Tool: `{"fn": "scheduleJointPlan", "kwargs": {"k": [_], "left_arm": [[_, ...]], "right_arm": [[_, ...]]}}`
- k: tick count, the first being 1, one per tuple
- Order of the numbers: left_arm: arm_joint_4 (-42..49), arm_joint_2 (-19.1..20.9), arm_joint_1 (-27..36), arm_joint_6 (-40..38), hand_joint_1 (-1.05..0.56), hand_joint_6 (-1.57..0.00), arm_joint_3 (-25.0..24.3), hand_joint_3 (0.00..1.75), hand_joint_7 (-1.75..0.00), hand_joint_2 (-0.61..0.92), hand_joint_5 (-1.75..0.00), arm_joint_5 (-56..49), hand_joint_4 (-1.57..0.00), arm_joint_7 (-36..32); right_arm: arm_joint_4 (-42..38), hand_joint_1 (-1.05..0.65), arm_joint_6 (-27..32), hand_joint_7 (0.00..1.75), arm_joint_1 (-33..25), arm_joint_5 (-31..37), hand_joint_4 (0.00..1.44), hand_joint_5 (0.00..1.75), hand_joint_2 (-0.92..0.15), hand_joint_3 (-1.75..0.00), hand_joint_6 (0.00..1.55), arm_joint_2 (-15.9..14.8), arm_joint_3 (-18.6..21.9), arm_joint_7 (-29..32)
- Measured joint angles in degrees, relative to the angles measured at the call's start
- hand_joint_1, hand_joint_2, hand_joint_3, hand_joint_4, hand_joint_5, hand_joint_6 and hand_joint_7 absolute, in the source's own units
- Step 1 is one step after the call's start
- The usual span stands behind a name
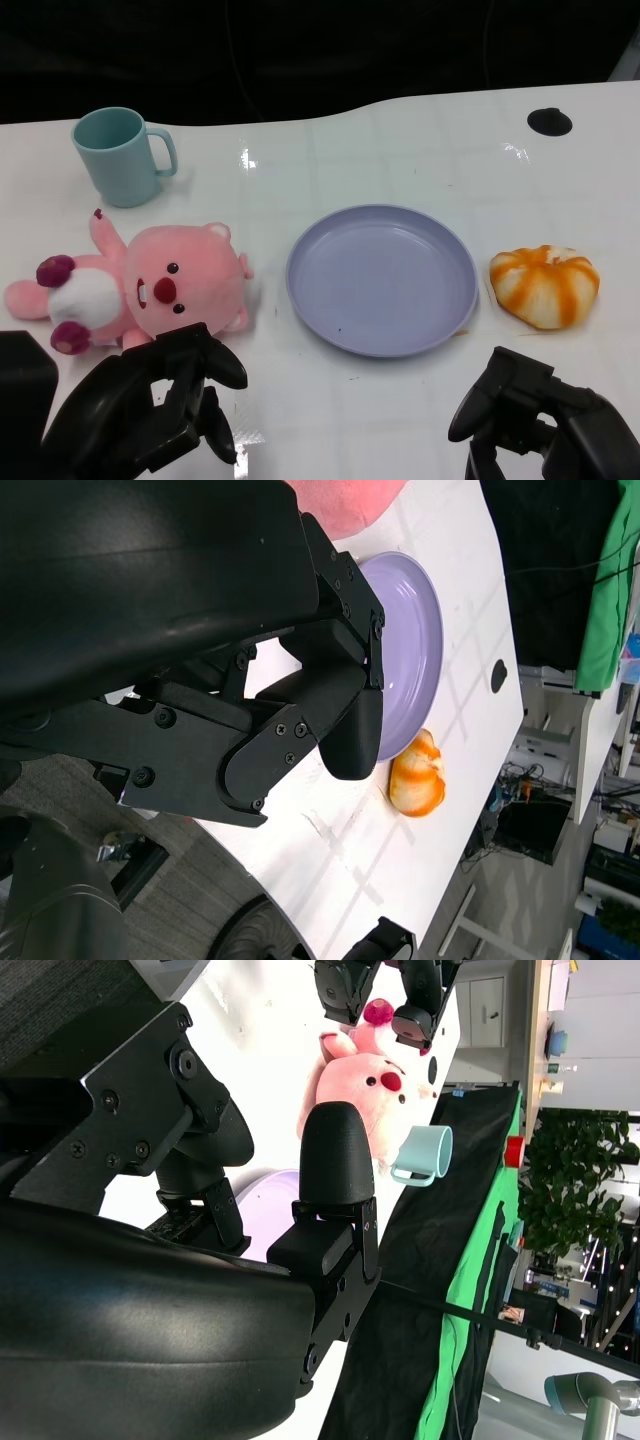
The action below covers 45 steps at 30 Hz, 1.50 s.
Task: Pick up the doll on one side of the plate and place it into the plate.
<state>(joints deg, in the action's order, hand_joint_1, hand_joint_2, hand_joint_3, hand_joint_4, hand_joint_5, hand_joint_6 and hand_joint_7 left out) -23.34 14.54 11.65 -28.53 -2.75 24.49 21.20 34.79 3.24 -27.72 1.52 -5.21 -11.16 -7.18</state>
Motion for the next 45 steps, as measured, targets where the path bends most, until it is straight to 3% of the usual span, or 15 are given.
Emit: {"fn": "scheduleJointPlan", "kwargs": {"k": [31, 38, 43, 45], "left_arm": [[0.0, 0.3, 0.0, 0.3, -0.18, -0.63, 0.0, 1.07, -1.49, 0.58, -1.74, -0.2, -0.66, 0.0], [0.0, -0.6, 0.3, 4.0, -0.22, -0.65, -0.3, 1.10, -1.09, 0.50, -1.49, -1.4, -0.62, -0.1], [-0.2, -2.2, 0.4, 8.2, -0.24, -0.65, -1.8, 0.84, -0.84, 0.63, -1.34, -1.3, -0.59, -0.1], [-0.2, -2.5, 0.4, 10.8, -0.30, -0.63, -2.2, 0.63, -0.72, 0.74, -1.26, -1.9, -0.56, -0.1]], "right_arm": [[0.1, 0.11, 0.0, 1.56, 0.0, 0.1, 0.71, 1.75, -0.40, -1.39, 0.61, 0.0, 0.0, 0.0], [0.1, 0.11, 0.1, 1.56, 0.0, 0.2, 0.70, 1.75, -0.41, -1.39, 0.61, 0.0, 0.0, 0.0], [0.1, 0.12, 0.1, 1.56, 0.1, 0.2, 0.70, 1.75, -0.42, -1.38, 0.61, 0.0, 0.1, 0.0], [0.2, 0.12, 0.1, 1.56, 0.1, 0.2, 0.70, 1.75, -0.42, -1.38, 0.61, 0.0, 0.1, 0.0]]}}
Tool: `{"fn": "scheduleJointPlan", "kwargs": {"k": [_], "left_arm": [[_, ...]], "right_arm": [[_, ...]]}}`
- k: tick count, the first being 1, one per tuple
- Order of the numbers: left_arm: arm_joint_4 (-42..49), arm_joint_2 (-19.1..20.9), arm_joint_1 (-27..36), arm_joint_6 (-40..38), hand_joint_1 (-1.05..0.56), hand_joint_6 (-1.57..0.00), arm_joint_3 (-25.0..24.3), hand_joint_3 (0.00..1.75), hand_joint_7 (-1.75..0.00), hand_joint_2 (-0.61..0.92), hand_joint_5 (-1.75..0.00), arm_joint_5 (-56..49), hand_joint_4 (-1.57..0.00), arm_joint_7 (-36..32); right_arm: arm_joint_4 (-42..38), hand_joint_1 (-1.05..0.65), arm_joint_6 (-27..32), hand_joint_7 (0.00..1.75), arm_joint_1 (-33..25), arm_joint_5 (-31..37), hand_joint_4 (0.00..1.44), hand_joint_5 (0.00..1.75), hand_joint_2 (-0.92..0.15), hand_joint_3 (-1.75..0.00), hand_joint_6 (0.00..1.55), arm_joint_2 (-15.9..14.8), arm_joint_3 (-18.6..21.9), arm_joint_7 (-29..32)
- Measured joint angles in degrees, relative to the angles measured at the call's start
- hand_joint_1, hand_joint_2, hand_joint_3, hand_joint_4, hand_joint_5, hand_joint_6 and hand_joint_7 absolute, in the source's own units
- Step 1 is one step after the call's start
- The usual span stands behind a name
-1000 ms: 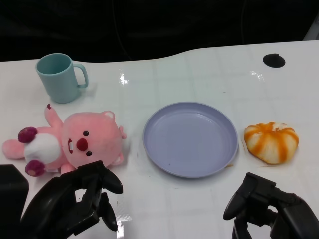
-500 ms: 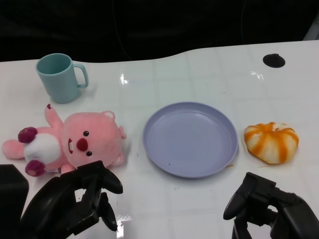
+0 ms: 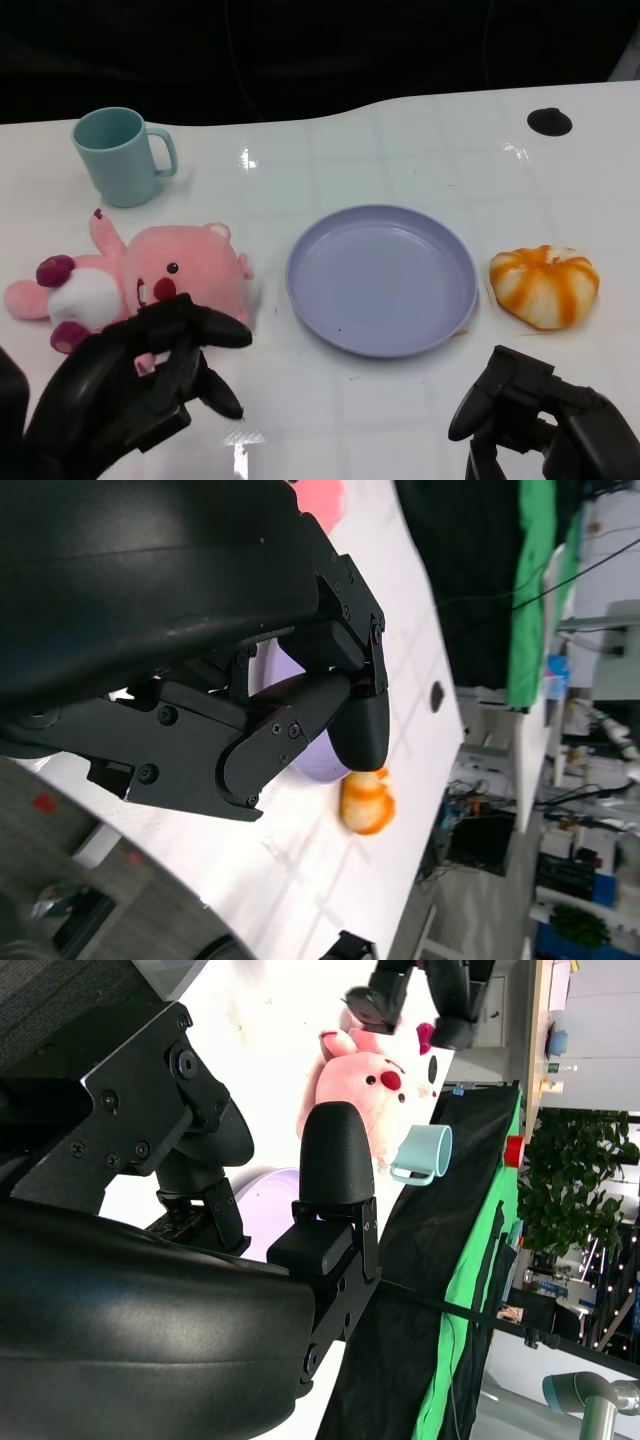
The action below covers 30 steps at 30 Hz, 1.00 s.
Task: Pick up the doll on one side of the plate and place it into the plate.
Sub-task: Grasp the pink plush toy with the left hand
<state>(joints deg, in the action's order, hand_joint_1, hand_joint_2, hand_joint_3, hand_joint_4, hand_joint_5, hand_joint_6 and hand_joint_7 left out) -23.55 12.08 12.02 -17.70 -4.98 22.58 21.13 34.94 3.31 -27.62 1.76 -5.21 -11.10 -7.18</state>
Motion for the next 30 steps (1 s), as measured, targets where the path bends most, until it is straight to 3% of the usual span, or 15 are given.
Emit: {"fn": "scheduleJointPlan", "kwargs": {"k": [4, 7, 17, 30], "left_arm": [[-0.3, 0.1, -0.1, 3.2, -0.33, -0.61, -1.3, 0.32, -0.49, 0.88, -1.08, -0.5, -0.51, 0.0], [-0.4, 1.0, -0.4, 5.9, -0.38, -0.58, -1.9, 0.20, -0.38, 0.92, -0.98, -1.9, -0.48, 0.0], [1.9, 5.6, -2.2, 19.7, -0.62, -0.41, -3.0, 0.17, -0.12, 0.92, -0.65, -11.9, -0.23, 1.6], [2.2, 12.4, -4.3, 27.2, -0.58, -0.27, -5.3, 0.10, -0.01, 0.92, -0.56, -30.1, -0.02, -1.6]], "right_arm": [[0.0, 0.12, 0.0, 1.56, 0.0, 0.0, 0.71, 1.75, -0.42, -1.38, 0.61, 0.0, 0.0, 0.0], [0.0, 0.11, 0.0, 1.56, 0.0, 0.0, 0.71, 1.75, -0.41, -1.38, 0.61, 0.0, -0.1, 0.0], [-0.1, 0.11, 0.0, 1.55, 0.9, 0.3, 0.71, 1.75, -0.40, -1.38, 0.62, 0.1, -0.5, 0.1], [-0.2, 0.11, 0.0, 1.55, 1.1, 0.3, 0.71, 1.75, -0.41, -1.38, 0.62, 0.4, -1.0, 0.4]]}}
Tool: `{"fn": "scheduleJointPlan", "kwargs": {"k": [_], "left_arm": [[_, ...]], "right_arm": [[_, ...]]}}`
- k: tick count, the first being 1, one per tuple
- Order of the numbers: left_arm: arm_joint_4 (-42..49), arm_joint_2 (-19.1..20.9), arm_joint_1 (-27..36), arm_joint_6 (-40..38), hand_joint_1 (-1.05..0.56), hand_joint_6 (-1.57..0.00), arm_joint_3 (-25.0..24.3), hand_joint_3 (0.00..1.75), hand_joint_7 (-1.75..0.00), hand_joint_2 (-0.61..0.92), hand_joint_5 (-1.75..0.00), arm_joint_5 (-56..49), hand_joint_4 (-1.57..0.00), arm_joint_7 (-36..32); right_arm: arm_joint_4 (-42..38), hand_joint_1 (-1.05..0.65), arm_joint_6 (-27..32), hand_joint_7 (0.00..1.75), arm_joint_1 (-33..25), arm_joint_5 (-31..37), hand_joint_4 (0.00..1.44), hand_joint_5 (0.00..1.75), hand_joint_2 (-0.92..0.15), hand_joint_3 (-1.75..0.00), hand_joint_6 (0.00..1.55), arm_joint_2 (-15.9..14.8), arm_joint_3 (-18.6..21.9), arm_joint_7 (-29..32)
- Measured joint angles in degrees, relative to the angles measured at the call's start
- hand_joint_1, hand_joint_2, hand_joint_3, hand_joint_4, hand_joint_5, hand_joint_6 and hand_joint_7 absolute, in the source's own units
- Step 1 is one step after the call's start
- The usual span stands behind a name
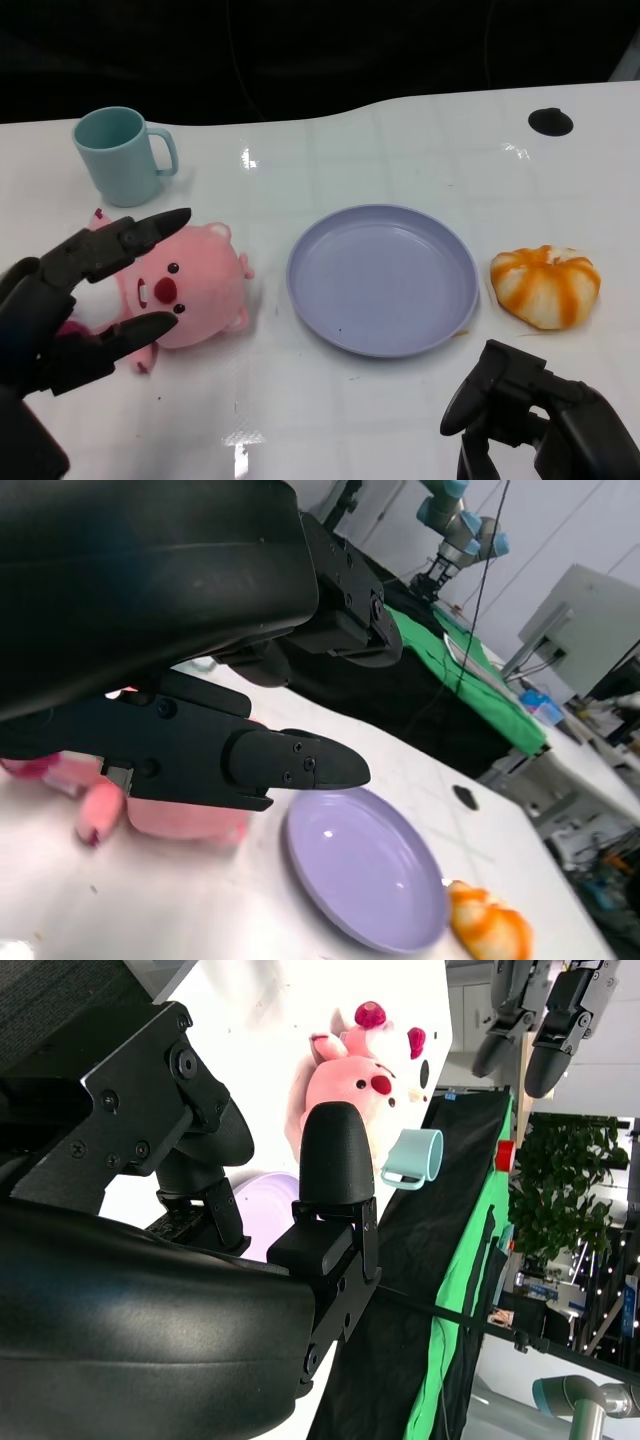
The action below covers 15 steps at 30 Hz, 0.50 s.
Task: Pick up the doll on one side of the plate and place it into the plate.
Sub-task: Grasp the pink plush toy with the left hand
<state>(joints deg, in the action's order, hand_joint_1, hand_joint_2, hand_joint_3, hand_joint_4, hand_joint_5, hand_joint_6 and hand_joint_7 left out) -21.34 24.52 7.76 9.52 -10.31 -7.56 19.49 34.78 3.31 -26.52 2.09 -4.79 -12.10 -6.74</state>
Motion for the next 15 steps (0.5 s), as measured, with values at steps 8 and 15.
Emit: {"fn": "scheduleJointPlan", "kwargs": {"k": [8, 15], "left_arm": [[-0.4, 4.8, -1.7, -1.2, -0.67, -0.22, 0.0, 0.07, -0.01, 0.92, -0.40, -11.9, 0.00, 0.0], [-0.8, 7.7, -4.3, -5.4, -0.69, -0.16, 3.0, 0.04, 0.00, 0.92, -0.33, -24.8, 0.00, 0.1]], "right_arm": [[0.1, 0.11, 0.0, 1.55, -0.1, 0.0, 0.71, 1.75, -0.41, -1.37, 0.62, 0.0, 0.0, 0.0], [0.4, 0.10, 0.7, 1.55, -0.1, -0.1, 0.71, 1.75, -0.41, -1.37, 0.61, 0.0, 0.1, 0.0]]}}
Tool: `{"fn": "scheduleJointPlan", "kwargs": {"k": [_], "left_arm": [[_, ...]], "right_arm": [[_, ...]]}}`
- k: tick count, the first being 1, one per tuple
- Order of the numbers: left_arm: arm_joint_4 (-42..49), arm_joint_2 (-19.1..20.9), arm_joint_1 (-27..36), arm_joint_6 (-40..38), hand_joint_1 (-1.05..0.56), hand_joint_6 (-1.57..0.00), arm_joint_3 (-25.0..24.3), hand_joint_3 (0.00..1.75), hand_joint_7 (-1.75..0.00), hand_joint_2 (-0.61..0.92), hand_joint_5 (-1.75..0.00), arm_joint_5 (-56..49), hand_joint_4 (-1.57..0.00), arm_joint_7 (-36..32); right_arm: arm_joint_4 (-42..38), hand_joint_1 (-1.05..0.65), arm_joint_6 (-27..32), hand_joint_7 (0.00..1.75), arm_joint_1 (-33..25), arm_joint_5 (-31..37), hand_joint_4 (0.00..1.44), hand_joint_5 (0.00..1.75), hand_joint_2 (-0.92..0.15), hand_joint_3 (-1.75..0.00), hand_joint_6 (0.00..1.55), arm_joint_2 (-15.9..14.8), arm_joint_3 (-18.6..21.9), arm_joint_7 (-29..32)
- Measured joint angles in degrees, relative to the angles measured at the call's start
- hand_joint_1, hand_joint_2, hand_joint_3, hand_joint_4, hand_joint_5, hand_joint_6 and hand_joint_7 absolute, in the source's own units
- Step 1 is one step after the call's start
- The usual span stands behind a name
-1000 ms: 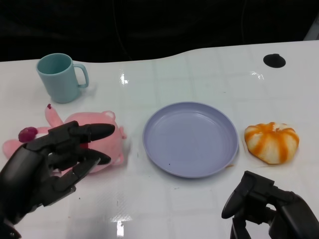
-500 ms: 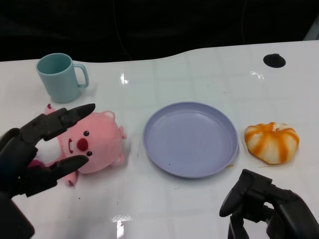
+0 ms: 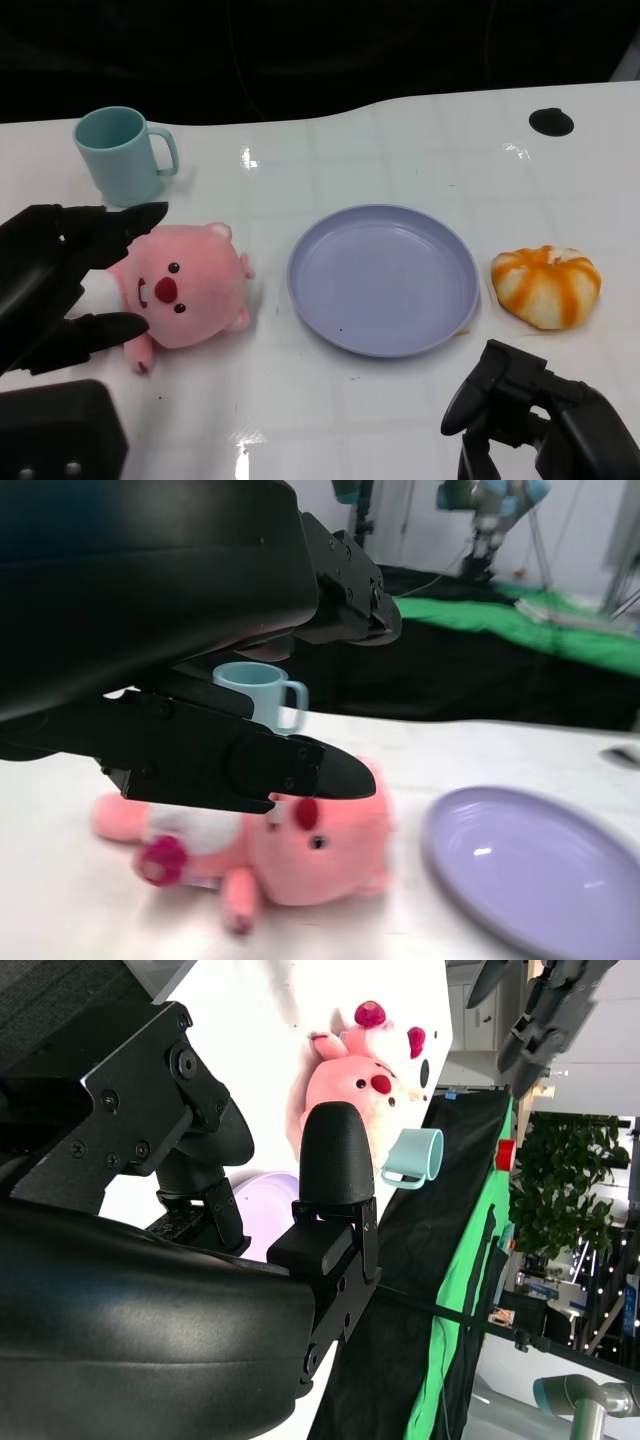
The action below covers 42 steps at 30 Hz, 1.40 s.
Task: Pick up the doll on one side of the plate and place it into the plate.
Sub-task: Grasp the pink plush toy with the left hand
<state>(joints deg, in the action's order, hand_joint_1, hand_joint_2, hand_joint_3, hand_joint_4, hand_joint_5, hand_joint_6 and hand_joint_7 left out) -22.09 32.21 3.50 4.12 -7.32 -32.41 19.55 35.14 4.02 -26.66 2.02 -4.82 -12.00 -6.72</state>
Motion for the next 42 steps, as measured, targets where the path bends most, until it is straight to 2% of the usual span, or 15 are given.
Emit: {"fn": "scheduleJointPlan", "kwargs": {"k": [4, 16, 26, 38, 42], "left_arm": [[1.6, 2.1, -2.3, -3.1, -0.69, -0.13, 2.5, 0.03, 0.00, 0.92, -0.32, -6.3, 0.00, 0.2], [12.3, 3.6, -10.3, -9.2, -0.71, -0.13, 10.3, 0.01, 0.00, 0.92, -0.28, -12.9, 0.00, 2.4], [28.0, 3.7, -19.0, -7.2, -0.75, -0.15, 17.8, 0.02, -0.01, 0.92, -0.25, -14.2, -0.03, 1.8], [46.3, 0.0, -28.1, -6.5, -0.71, -0.15, 26.3, 0.03, 0.00, 0.92, -0.19, -14.7, -0.06, -3.5], [52.4, -1.4, -31.7, -6.6, -0.63, -0.19, 28.5, 0.05, -0.02, 0.92, -0.17, -14.7, -0.10, -4.3]], "right_arm": [[0.1, 0.09, 0.1, 1.55, -0.1, 0.0, 0.70, 1.75, -0.41, -1.38, 0.61, 0.0, 0.1, 0.0], [0.5, 0.10, 0.3, 1.55, -0.1, 0.0, 0.70, 1.75, -0.40, -1.40, 0.62, -0.2, 0.3, 0.0], [1.3, 0.09, 0.9, 1.55, -0.9, -0.2, 0.71, 1.75, -0.42, -1.38, 0.61, -0.1, 0.2, 0.0], [2.2, 0.09, 1.2, 1.56, -1.2, -0.1, 0.71, 1.75, -0.41, -1.38, 0.61, -0.1, 0.0, 0.0], [2.4, 0.09, 1.2, 1.55, -1.4, -0.1, 0.71, 1.75, -0.40, -1.38, 0.61, -0.2, 0.0, 0.0]]}}
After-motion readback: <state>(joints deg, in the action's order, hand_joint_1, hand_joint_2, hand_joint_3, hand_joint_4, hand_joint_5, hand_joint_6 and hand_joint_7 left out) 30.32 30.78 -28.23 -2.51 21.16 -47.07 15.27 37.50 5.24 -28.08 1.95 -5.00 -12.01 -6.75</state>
